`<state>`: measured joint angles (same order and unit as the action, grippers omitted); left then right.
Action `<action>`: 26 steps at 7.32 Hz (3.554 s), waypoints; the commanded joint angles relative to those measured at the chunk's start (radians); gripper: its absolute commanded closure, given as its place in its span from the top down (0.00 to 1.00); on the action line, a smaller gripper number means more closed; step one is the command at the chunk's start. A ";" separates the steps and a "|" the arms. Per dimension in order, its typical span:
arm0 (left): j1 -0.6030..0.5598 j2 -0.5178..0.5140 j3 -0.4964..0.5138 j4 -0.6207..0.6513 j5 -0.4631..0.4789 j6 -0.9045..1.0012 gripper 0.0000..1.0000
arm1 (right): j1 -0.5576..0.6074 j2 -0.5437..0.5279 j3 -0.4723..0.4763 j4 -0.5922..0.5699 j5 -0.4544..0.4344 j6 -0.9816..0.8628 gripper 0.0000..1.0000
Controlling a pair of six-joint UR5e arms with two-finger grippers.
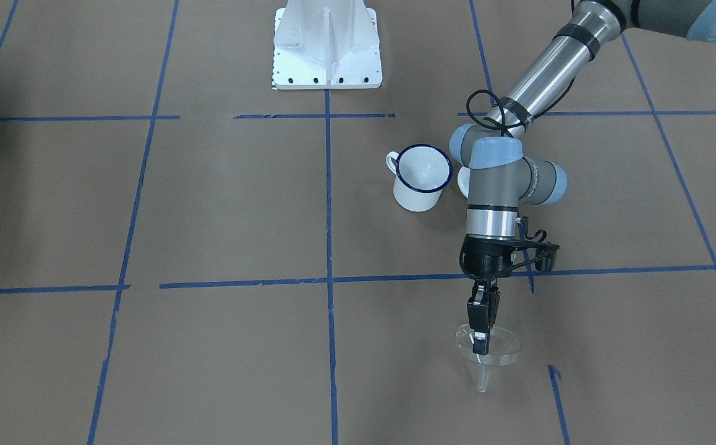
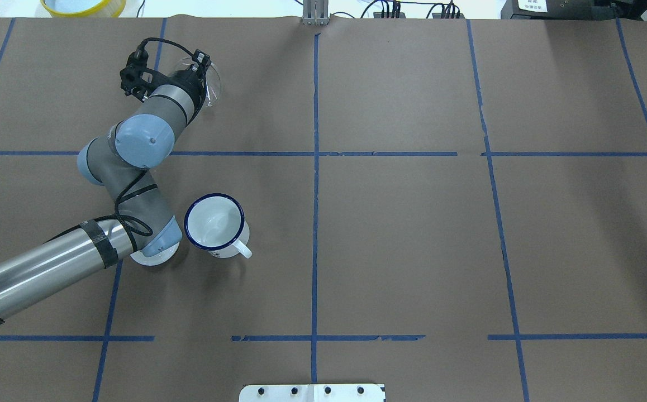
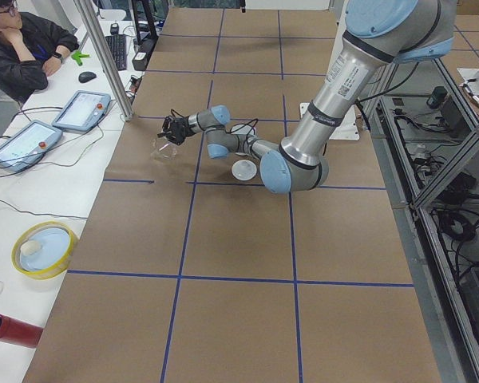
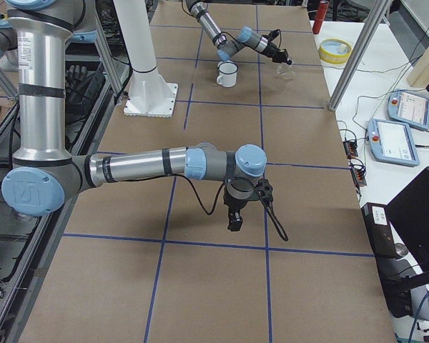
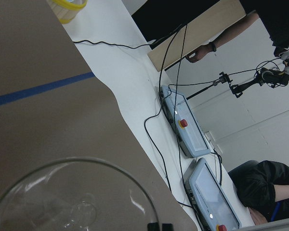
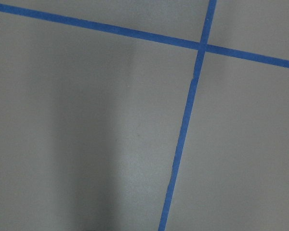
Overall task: Remove funnel from cup
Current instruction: 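Carry the funnel farther from the robot and lower it onto the table, then open the left gripper and draw it back from the funnel, then lower the left gripper onto the white lid and grasp its knob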
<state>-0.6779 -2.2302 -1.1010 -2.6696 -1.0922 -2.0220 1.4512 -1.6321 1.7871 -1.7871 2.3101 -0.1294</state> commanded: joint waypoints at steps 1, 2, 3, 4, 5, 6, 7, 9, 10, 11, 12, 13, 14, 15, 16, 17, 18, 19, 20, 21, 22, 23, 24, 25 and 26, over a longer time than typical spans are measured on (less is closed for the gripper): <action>0.004 0.004 -0.003 -0.001 0.002 -0.001 0.28 | 0.000 0.000 0.000 0.000 0.000 0.001 1.00; 0.004 0.010 -0.008 -0.001 0.002 0.009 0.51 | 0.000 0.000 0.000 0.000 0.000 0.001 1.00; 0.004 0.020 -0.034 0.004 0.002 0.016 0.77 | 0.000 0.000 0.000 0.000 0.000 -0.001 1.00; 0.003 0.050 -0.106 0.002 -0.003 0.117 0.90 | 0.000 0.000 0.000 0.000 0.000 -0.001 1.00; -0.006 0.073 -0.217 0.016 -0.023 0.281 0.93 | 0.000 0.000 0.000 0.000 0.000 -0.001 1.00; -0.011 0.102 -0.265 0.058 -0.122 0.317 0.95 | 0.000 0.000 0.000 0.000 0.000 -0.001 1.00; -0.041 0.122 -0.368 0.250 -0.258 0.391 0.95 | 0.000 0.000 0.000 0.000 0.000 0.000 1.00; -0.077 0.216 -0.659 0.634 -0.496 0.561 0.95 | 0.000 0.000 0.000 0.000 0.000 0.000 1.00; -0.094 0.230 -0.744 0.824 -0.606 0.704 0.99 | 0.000 0.000 0.000 0.000 0.000 -0.001 1.00; -0.100 0.230 -0.790 0.969 -0.677 0.770 0.99 | 0.000 0.000 0.000 0.000 0.000 0.000 1.00; -0.101 0.271 -0.848 1.050 -0.734 0.860 1.00 | 0.000 0.000 0.000 0.000 0.000 -0.001 1.00; -0.101 0.387 -0.932 1.042 -0.792 0.915 1.00 | 0.000 0.000 0.000 0.000 0.000 -0.001 1.00; -0.097 0.420 -0.945 1.042 -0.802 0.907 1.00 | 0.000 0.000 0.000 0.000 0.000 0.000 1.00; -0.080 0.422 -0.907 1.038 -0.801 0.901 1.00 | 0.000 0.000 0.000 0.000 0.000 -0.001 1.00; -0.053 0.422 -0.869 1.013 -0.802 0.896 1.00 | 0.000 0.000 0.000 0.000 0.000 -0.001 1.00; -0.040 0.423 -0.811 0.923 -0.802 0.852 1.00 | 0.000 0.000 0.000 0.000 0.000 -0.001 1.00; 0.004 0.437 -0.756 0.822 -0.801 0.808 1.00 | 0.000 0.000 0.000 0.000 0.000 0.000 1.00; 0.026 0.482 -0.757 0.760 -0.802 0.803 1.00 | 0.000 0.000 0.000 0.000 0.000 -0.001 1.00; 0.037 0.506 -0.758 0.740 -0.802 0.803 1.00 | 0.000 0.000 0.000 0.000 0.000 -0.001 1.00; 0.044 0.507 -0.764 0.746 -0.813 0.801 1.00 | 0.000 0.000 0.000 0.000 0.000 -0.001 1.00; 0.057 0.506 -0.764 0.752 -0.868 0.777 1.00 | 0.000 0.000 0.000 0.000 0.000 -0.001 1.00; 0.067 0.504 -0.766 0.755 -0.868 0.770 1.00 | 0.000 0.000 0.000 0.000 0.000 0.000 1.00; 0.072 0.498 -0.766 0.766 -0.868 0.769 1.00 | 0.000 0.000 0.000 0.000 0.000 0.001 1.00; 0.073 0.494 -0.769 0.786 -0.867 0.769 0.94 | 0.000 0.000 0.000 0.000 0.000 0.001 1.00; 0.073 0.488 -0.769 0.798 -0.864 0.763 0.85 | 0.000 0.000 0.000 0.000 0.000 0.001 1.00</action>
<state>-0.6060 -1.7357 -1.8688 -1.8887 -1.9579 -1.2541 1.4511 -1.6321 1.7871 -1.7871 2.3102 -0.1289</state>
